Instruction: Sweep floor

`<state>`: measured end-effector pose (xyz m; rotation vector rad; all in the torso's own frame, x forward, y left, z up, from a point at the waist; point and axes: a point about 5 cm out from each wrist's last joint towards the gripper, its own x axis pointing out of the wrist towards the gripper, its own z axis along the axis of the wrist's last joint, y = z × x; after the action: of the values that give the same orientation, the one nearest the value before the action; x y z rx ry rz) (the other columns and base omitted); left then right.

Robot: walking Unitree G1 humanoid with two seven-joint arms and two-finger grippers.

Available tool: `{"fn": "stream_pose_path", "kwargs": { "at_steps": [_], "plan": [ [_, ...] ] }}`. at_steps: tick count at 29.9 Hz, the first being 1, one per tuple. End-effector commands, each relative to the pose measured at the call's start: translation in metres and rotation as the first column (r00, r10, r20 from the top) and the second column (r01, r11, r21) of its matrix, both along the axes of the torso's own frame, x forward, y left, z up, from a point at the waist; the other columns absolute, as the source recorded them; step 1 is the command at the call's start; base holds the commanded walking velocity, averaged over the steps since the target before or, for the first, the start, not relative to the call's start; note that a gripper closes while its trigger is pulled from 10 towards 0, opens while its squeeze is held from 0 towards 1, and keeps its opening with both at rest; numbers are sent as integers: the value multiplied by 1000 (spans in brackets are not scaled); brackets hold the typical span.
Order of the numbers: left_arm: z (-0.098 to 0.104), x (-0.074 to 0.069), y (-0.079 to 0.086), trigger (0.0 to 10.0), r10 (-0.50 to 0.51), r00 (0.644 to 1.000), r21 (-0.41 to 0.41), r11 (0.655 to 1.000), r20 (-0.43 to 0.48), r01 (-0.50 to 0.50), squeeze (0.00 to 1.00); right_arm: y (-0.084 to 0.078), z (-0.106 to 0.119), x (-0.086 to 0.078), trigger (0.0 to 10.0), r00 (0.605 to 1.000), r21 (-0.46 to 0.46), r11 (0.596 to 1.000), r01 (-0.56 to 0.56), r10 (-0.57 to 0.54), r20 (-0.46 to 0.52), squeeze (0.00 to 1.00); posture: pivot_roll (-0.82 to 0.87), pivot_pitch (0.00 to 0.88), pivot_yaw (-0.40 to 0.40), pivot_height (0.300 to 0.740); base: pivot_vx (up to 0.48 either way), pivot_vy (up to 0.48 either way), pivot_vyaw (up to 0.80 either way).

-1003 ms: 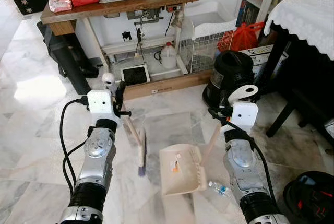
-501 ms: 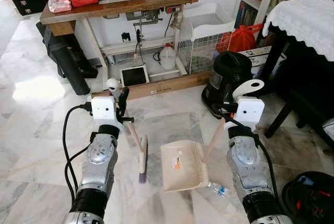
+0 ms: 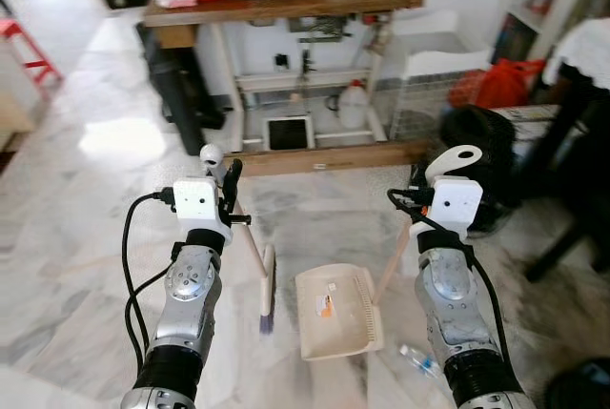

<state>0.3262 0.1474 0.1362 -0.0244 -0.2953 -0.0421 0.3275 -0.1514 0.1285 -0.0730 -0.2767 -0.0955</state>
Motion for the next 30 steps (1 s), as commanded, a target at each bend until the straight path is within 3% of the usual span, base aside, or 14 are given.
{"fn": "stream_pose_path", "kwargs": {
  "at_steps": [1,30],
  "plan": [
    [7,1,4,10000,16,999,25,1000,33,-17,0,6,19,3,10000,997,4,1000,-21,20,74,0,25,0,41,740,0,0,800],
    [4,-4,3,10000,30,999,31,999,18,-30,0,9,16,0,10000,998,8,999,-31,30,49,0,30,58,40,740,0,0,800]
  ]
}}
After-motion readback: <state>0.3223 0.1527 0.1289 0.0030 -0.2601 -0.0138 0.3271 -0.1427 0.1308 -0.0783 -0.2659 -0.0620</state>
